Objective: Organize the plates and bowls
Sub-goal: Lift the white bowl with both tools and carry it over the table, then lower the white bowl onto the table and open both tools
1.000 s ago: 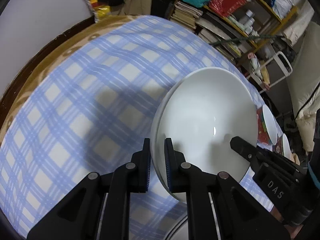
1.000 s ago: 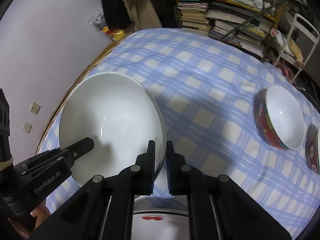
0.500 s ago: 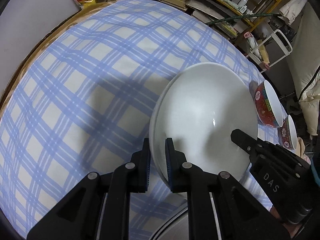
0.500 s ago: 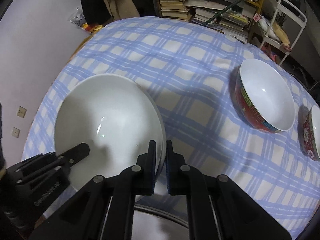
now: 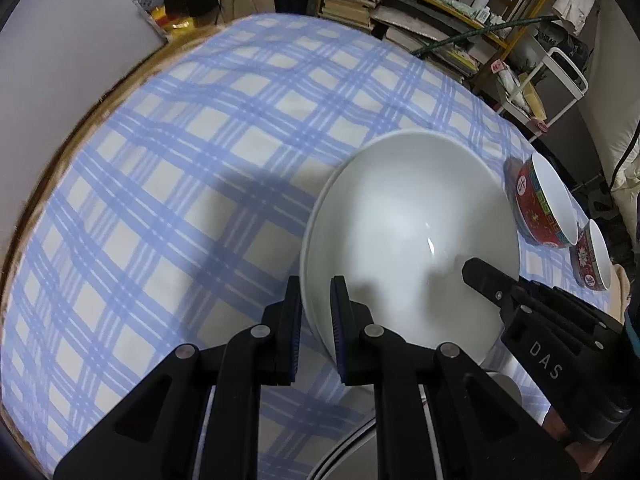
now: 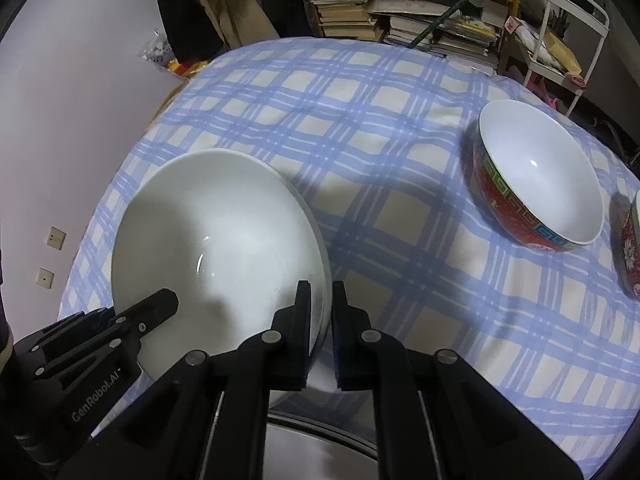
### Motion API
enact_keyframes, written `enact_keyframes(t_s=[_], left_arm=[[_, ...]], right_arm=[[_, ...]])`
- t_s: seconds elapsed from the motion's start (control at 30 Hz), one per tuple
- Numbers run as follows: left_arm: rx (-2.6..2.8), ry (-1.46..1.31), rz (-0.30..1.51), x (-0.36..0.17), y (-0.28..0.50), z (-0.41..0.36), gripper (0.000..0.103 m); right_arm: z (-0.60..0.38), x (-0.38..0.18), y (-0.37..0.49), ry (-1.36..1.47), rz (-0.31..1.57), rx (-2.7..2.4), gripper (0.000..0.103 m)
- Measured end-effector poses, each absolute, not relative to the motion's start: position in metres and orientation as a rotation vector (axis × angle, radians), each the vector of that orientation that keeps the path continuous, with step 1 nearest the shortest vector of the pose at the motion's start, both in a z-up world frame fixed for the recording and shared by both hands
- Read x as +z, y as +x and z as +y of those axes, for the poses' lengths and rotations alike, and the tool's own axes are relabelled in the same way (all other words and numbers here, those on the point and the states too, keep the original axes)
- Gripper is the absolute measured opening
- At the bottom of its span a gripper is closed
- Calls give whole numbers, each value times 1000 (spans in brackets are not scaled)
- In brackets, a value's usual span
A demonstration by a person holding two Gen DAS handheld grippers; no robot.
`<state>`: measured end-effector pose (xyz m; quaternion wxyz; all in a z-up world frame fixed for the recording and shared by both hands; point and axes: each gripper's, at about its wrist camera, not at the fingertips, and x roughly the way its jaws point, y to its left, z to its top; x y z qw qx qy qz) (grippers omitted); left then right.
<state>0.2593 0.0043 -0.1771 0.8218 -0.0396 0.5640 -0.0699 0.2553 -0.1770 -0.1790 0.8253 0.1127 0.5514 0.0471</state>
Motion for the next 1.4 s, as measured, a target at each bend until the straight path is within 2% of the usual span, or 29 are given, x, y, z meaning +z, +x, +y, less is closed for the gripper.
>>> enact_keyframes(t_s=[0.3,0.43,0.53,0.57,0.6,0.63,0.7,0.77,0.93,1.07,1.13,1.2,1.4], left_arm=[[-134,-65,1144,-160,255,10,18],[-117,-36,1133,-154,251,3,21],[-80,2,1098,-142,245,-1,29],[-77,8,1082,-137,244,-3,37],[-77,10,1070,-133,242,-4,45],[-78,11,1048,-126,240,-6,47],[-78,6,1011,-114,239,-11,52],[-82,3,994,-105,240,-18,57],[-124,120,965,-95,241,-50,73],[-121,217,960,-93,244,-77,83],[-130,236,961,-92,248,-90,84],[-140,234,968,-93,253,-98,85],[-167,254,975,-94,274,-132,85]], right_arm=[[-186,-161,245,247,1090,130,12],[-196,-146,241,237,1054,117,23],[-210,-134,239,241,1031,92,25],[-213,-131,238,237,1022,85,27],[-218,-127,238,228,1010,74,36],[-224,-122,236,223,994,62,49],[-236,-113,233,225,957,44,58],[-249,-107,231,223,933,27,61],[-283,-98,234,254,929,5,76],[-309,-94,234,303,899,-15,83],[-319,-93,235,308,879,-38,95],[-329,-95,236,320,861,-58,102],[-354,-109,246,326,881,-95,103]])
